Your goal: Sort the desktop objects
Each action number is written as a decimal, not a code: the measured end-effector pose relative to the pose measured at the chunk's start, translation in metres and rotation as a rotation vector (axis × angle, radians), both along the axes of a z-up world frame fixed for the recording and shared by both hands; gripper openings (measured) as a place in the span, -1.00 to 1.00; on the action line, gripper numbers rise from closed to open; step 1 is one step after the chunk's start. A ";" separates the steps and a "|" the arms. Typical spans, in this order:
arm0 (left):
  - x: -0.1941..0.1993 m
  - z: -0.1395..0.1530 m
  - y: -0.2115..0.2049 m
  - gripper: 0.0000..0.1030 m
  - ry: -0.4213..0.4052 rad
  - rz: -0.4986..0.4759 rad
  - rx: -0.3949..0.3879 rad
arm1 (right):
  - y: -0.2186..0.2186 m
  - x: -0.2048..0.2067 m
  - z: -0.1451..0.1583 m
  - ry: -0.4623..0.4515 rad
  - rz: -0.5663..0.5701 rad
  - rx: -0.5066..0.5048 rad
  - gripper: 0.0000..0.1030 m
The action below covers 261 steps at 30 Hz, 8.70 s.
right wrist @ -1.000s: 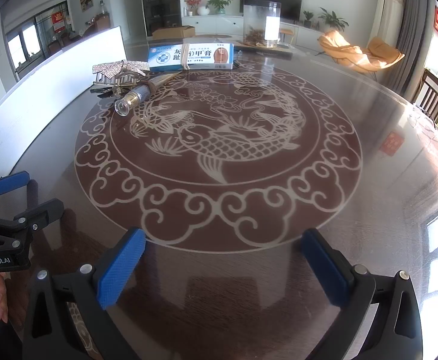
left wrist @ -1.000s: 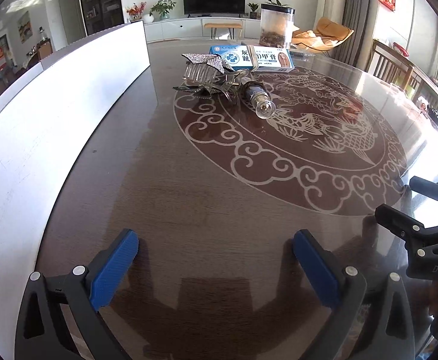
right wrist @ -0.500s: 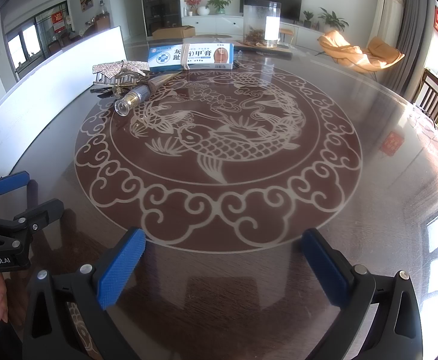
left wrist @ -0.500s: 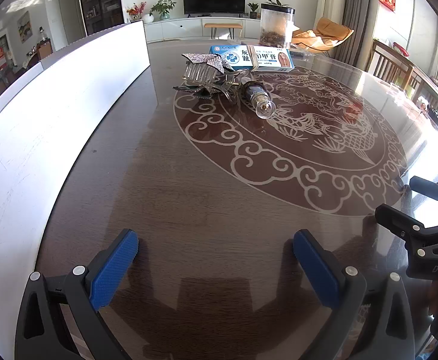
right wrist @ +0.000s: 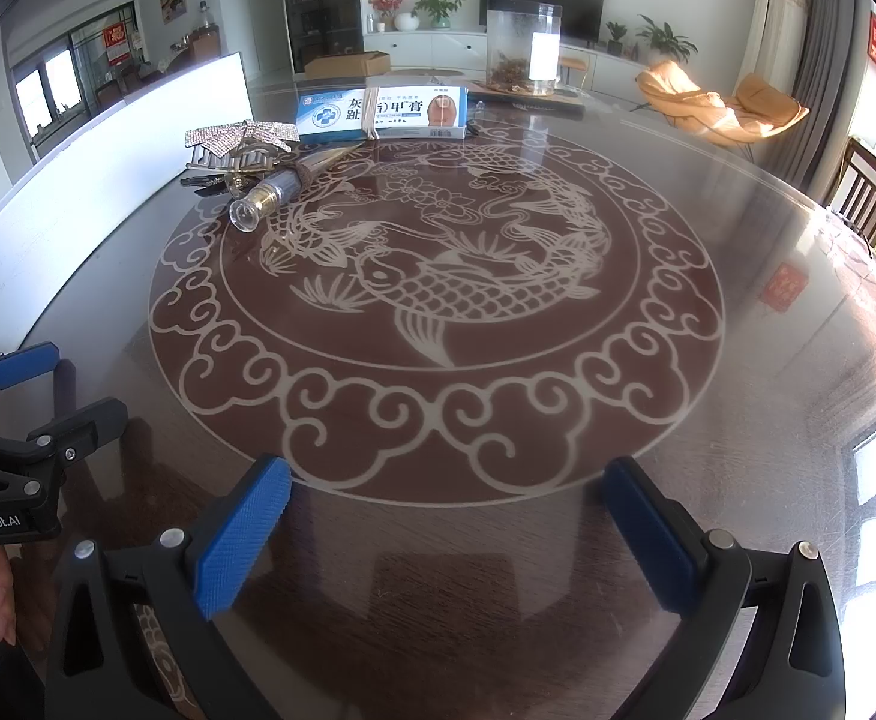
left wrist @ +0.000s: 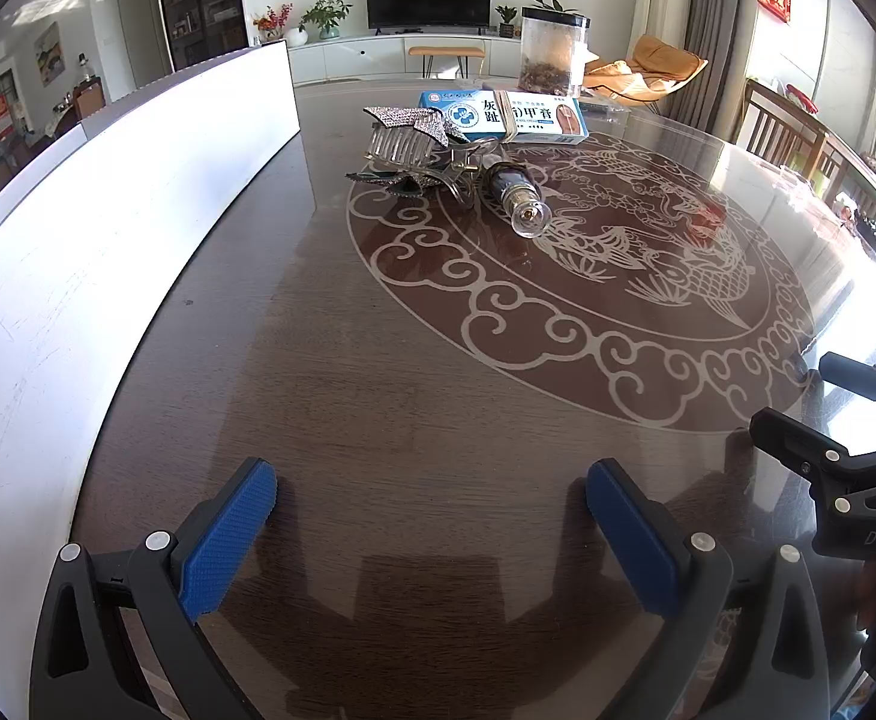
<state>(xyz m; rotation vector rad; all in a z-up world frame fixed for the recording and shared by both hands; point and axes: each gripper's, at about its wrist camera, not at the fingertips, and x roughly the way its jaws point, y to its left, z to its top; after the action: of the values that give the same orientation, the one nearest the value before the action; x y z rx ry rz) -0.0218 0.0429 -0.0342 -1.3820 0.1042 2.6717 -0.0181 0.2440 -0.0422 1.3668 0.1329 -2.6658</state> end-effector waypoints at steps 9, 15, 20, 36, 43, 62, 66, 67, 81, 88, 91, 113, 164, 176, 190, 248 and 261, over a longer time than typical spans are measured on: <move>0.000 0.000 0.000 1.00 0.000 0.000 0.000 | 0.000 0.000 0.000 0.000 0.000 0.000 1.00; 0.000 0.001 0.000 1.00 -0.001 -0.002 0.002 | 0.000 0.000 0.000 0.000 0.000 0.000 1.00; 0.004 0.002 -0.001 1.00 -0.002 -0.013 0.000 | 0.000 0.000 0.000 0.000 -0.001 0.000 1.00; 0.005 0.003 -0.001 1.00 -0.001 -0.012 -0.002 | 0.000 0.000 0.000 0.000 -0.001 0.000 1.00; 0.005 0.003 0.000 1.00 0.000 -0.006 -0.001 | -0.020 -0.042 0.016 0.041 0.082 -0.175 0.95; 0.005 0.003 0.000 1.00 0.000 -0.007 -0.001 | -0.057 -0.082 0.011 0.040 0.206 -0.107 -0.44; 0.005 0.003 0.000 1.00 0.000 -0.007 -0.001 | -0.021 -0.036 0.012 0.048 0.153 -0.071 -0.44; 0.005 0.003 0.000 1.00 0.000 -0.007 -0.001 | -0.015 -0.029 0.012 0.049 0.144 -0.061 -0.44; 0.001 0.003 0.002 1.00 -0.007 -0.017 -0.003 | -0.023 -0.025 0.010 0.037 0.160 -0.034 0.29; -0.087 0.004 0.005 1.00 -0.066 -0.069 -0.015 | -0.025 -0.025 0.009 0.034 0.172 -0.022 0.37; -0.128 0.005 0.007 1.00 -0.072 -0.058 -0.016 | -0.026 -0.025 0.009 0.034 0.173 -0.021 0.38; -0.091 0.014 0.009 -0.06 -0.032 -0.113 0.010 | -0.002 -0.026 0.013 0.040 0.097 -0.134 -0.15; 0.008 0.124 -0.234 0.29 0.113 0.362 -0.025 | -0.239 -0.014 0.095 0.113 0.551 -0.437 0.71; 0.015 0.131 -0.034 0.93 0.153 -0.063 0.064 | -0.021 -0.023 0.036 0.091 0.153 -0.082 0.76; -0.034 0.015 0.030 0.93 -0.010 -0.064 -0.096 | 0.031 -0.026 0.011 0.021 0.016 -0.024 0.77; -0.058 0.004 0.000 1.00 -0.044 0.253 0.006 | -0.002 -0.101 0.017 -0.006 0.317 -0.007 1.00; -0.186 0.048 -0.004 1.00 -0.018 0.627 0.142 | -0.003 -0.102 0.016 -0.005 0.316 -0.006 1.00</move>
<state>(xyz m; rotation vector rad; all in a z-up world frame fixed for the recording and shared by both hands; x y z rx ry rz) -0.2082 0.0390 0.0142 -1.5950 -0.6073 3.0554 -0.1197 0.2405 -0.0265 1.2336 0.3126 -2.3991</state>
